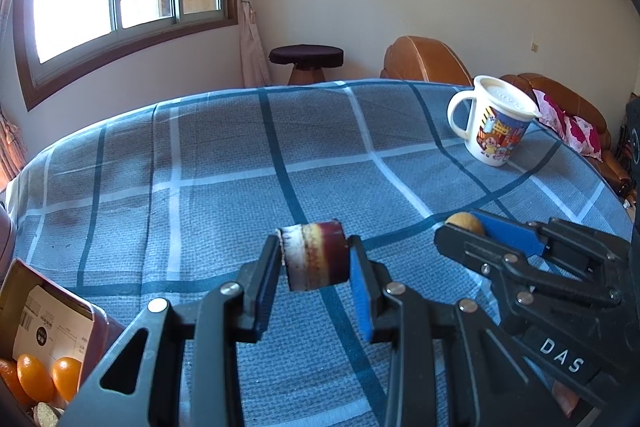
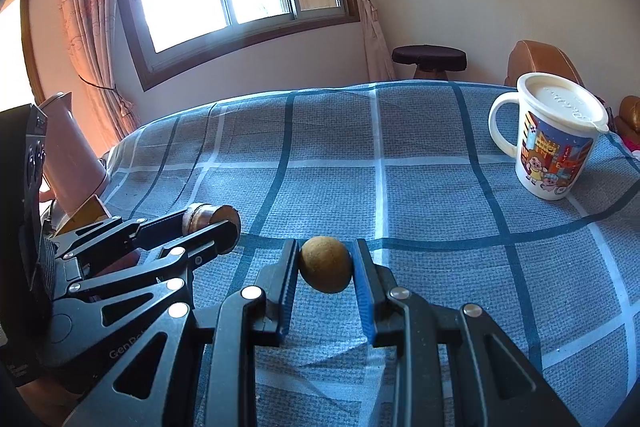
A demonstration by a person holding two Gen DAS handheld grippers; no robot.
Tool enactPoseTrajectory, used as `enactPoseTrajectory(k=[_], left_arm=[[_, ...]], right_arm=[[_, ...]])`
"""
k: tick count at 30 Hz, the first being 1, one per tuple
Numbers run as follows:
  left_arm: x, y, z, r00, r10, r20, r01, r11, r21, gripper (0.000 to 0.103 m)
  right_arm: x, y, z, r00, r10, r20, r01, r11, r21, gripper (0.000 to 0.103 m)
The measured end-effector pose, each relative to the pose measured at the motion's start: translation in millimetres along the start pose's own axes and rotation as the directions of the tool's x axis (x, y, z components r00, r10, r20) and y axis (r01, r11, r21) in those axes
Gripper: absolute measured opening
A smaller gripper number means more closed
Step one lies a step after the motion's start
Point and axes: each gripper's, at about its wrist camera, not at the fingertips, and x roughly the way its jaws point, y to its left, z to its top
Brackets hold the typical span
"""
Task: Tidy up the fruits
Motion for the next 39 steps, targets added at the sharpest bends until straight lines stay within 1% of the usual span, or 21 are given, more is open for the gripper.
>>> enactPoseTrajectory(k=[9, 20, 39], left_arm=[[-5.7, -0.2, -1.6, 1.000, -0.001, 0.025, 0.001, 1.000, -0.003, 0.035], [-13.3, -1.3, -3.3, 0.998, 0.005, 0.058, -0.005, 1.000, 0.000, 0.035], [-28.9, 2.3, -7.2, 0.992, 0.008, 0.122, -0.005, 1.000, -0.024, 0.035]], right_arm=[[-9.4, 3.0, -0.8, 0.999, 0.000, 0.049, 0.001, 1.000, -0.016, 0.029], [-15.5, 4.9, -1.0, 0.997, 0.000, 0.080, 0.003, 0.999, -0.032, 0.029], [-28.4, 11.0, -3.8, 0.989, -0.004, 0.146, 0.014, 0.998, -0.066, 0.029]])
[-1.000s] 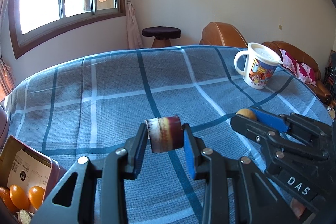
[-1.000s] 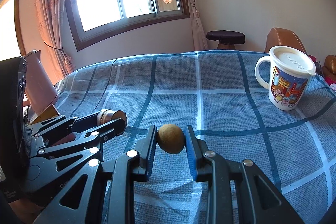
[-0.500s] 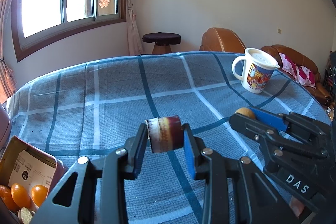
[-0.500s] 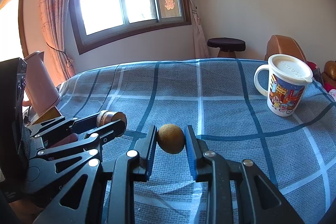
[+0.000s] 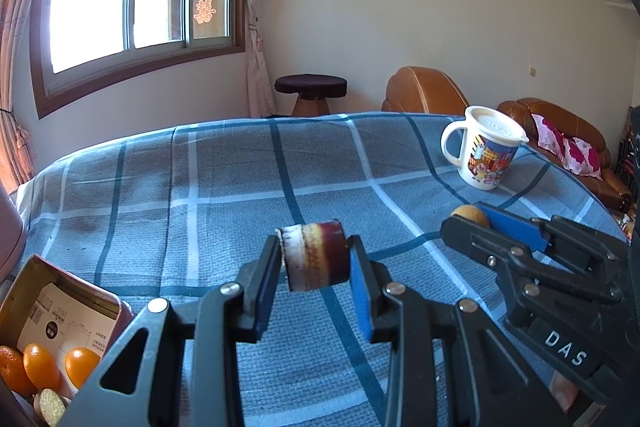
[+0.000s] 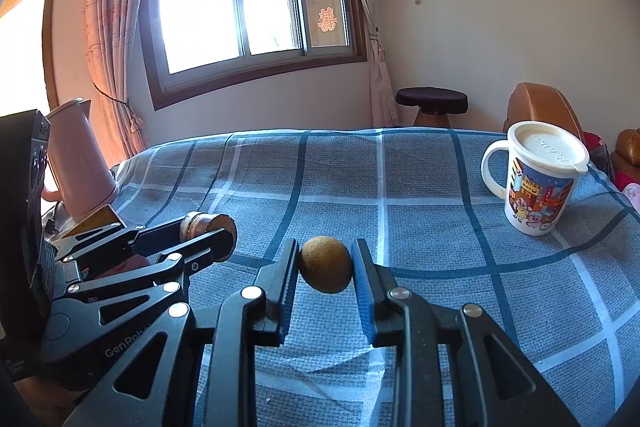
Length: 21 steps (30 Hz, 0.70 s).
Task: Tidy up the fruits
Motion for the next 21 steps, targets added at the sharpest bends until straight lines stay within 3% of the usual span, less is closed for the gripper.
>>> enactPoseTrajectory(k=[21], left_arm=[[-17.1, -1.0, -3.7, 0.998, 0.010, 0.066, -0.011, 1.000, 0.010, 0.035]], right_arm=[[-8.0, 1.0, -0.4, 0.999, 0.006, 0.046, -0.006, 1.000, 0.002, 0.029]])
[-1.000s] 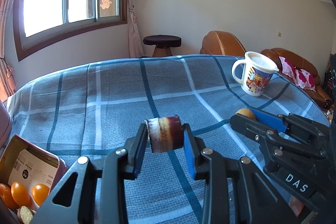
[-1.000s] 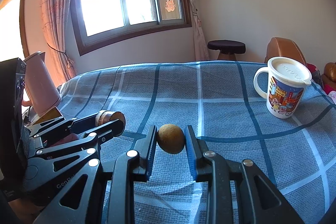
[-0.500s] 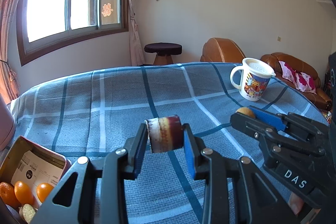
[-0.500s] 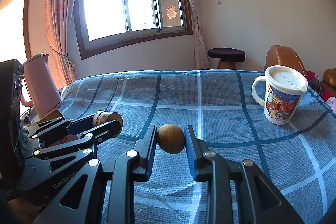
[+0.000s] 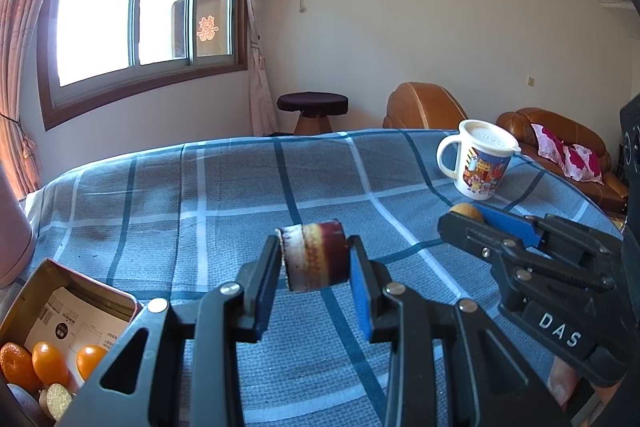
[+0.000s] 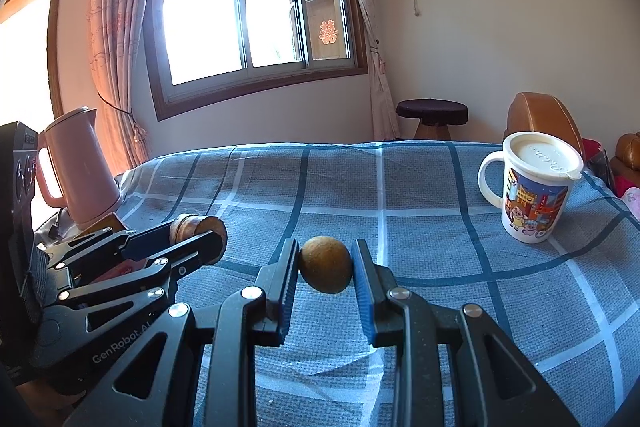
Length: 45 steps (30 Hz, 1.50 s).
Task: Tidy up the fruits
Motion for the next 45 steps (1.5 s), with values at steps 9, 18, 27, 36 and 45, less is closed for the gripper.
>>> enactPoseTrajectory(k=[9, 18, 27, 36, 45], left_arm=[[-8.1, -3.4, -1.3, 0.999, 0.006, 0.034, -0.006, 1.000, 0.015, 0.035], [-13.6, -3.6, -2.6, 0.999, 0.011, 0.050, -0.012, 1.000, 0.017, 0.035], [-18.8, -4.0, -4.2, 0.998, 0.017, 0.063, -0.018, 1.000, 0.019, 0.035], [-24.9, -5.3, -6.7, 0.997, 0.021, 0.076, -0.023, 0.999, 0.025, 0.035], [-27.4, -4.0, -8.2, 0.997, 0.014, 0.075, -0.016, 1.000, 0.027, 0.035]], right_arm=[[-12.6, 12.4, 0.3, 0.998, 0.007, 0.060, -0.004, 0.998, -0.057, 0.029], [-17.3, 14.7, 0.8, 0.996, 0.004, 0.086, 0.002, 0.998, -0.069, 0.029], [-23.2, 18.2, -0.3, 0.994, 0.007, 0.113, 0.003, 0.996, -0.088, 0.029], [-29.3, 20.3, -2.0, 0.990, 0.012, 0.140, 0.003, 0.995, -0.102, 0.029], [-33.8, 24.3, -2.3, 0.986, -0.002, 0.166, 0.022, 0.993, -0.120, 0.029]])
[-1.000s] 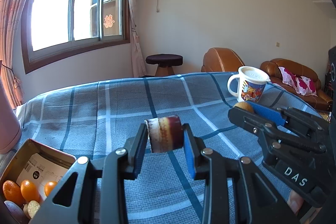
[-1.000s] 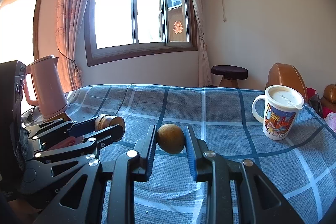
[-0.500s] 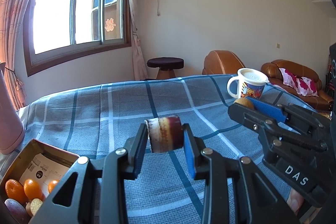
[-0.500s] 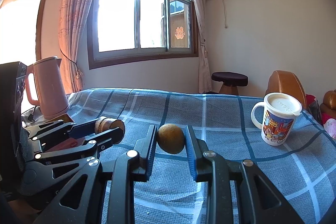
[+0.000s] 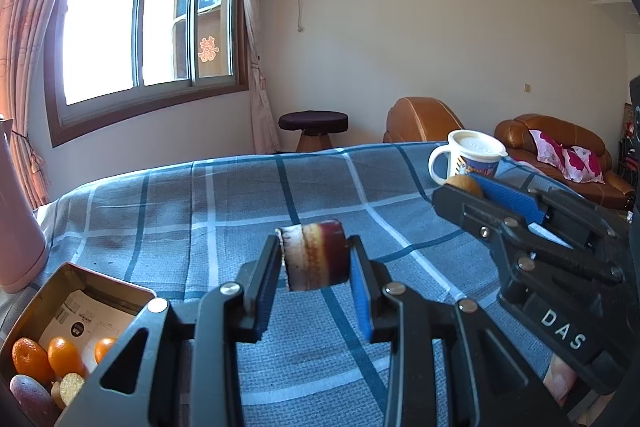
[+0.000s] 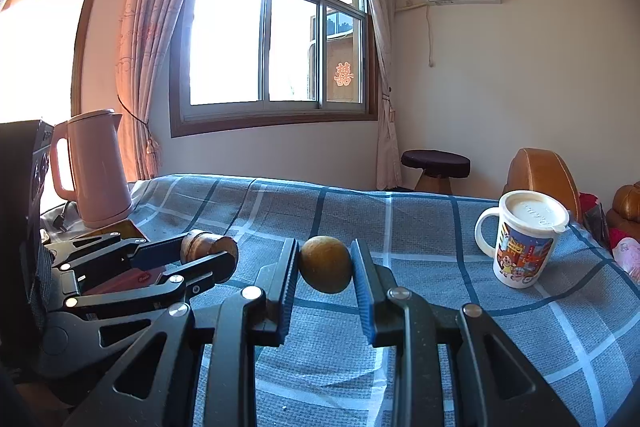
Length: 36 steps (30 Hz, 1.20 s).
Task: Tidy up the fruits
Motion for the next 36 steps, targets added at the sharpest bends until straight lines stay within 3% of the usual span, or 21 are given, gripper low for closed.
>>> enactPoseTrajectory(k=[9, 18, 24, 36], left_arm=[[-4.7, 9.9, -5.6, 0.999, -0.001, -0.046, -0.001, 1.000, -0.030, 0.035], [-29.2, 18.4, -9.9, 0.999, 0.037, -0.023, -0.037, 0.999, -0.011, 0.035], [-52.6, 30.3, -14.5, 0.998, 0.067, 0.005, -0.067, 0.998, 0.011, 0.035], [-92.0, 88.6, -13.4, 0.992, 0.123, 0.031, -0.121, 0.991, -0.064, 0.035]], right_arm=[[4.4, 5.9, 1.3, 0.999, 0.033, -0.027, -0.033, 0.999, 0.015, 0.029], [0.8, 20.9, 6.1, 0.994, 0.097, -0.055, -0.093, 0.994, 0.057, 0.029], [-0.7, 47.1, 12.8, 0.986, 0.155, -0.068, -0.152, 0.987, 0.049, 0.029], [-1.2, 107.1, 23.4, 0.966, 0.247, -0.076, -0.250, 0.968, -0.024, 0.029]])
